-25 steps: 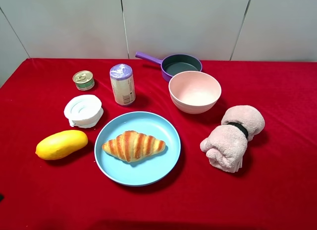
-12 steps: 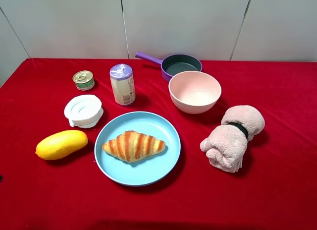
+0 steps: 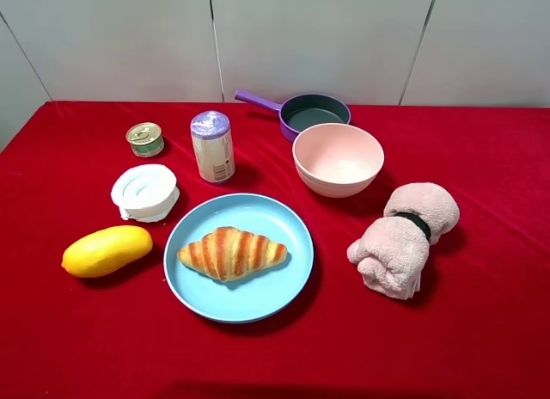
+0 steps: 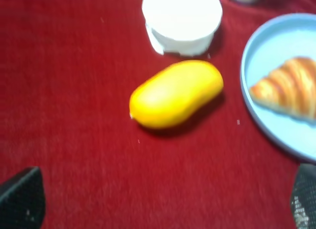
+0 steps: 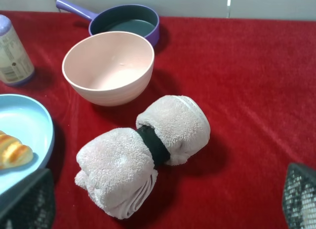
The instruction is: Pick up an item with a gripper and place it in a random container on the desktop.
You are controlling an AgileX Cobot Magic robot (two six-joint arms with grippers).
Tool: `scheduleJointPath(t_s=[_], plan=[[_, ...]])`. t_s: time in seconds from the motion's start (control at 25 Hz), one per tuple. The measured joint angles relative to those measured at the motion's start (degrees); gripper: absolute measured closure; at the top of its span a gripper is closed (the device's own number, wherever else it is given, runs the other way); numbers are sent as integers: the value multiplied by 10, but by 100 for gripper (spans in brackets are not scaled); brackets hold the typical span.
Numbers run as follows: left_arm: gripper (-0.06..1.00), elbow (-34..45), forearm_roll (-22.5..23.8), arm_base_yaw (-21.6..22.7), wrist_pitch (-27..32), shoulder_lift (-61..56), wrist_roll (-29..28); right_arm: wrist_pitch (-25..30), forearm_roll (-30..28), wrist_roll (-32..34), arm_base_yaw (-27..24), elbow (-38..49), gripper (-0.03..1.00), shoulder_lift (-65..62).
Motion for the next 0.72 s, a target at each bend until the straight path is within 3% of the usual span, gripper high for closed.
scheduleJointPath(t_s=[0.2,0.72], plan=[[-5,0,-1,29,0,-58,0,0,0,0,0,0,28,0],[-5,0,-1,32,0,-59,0,0,0,0,0,0,28,0]])
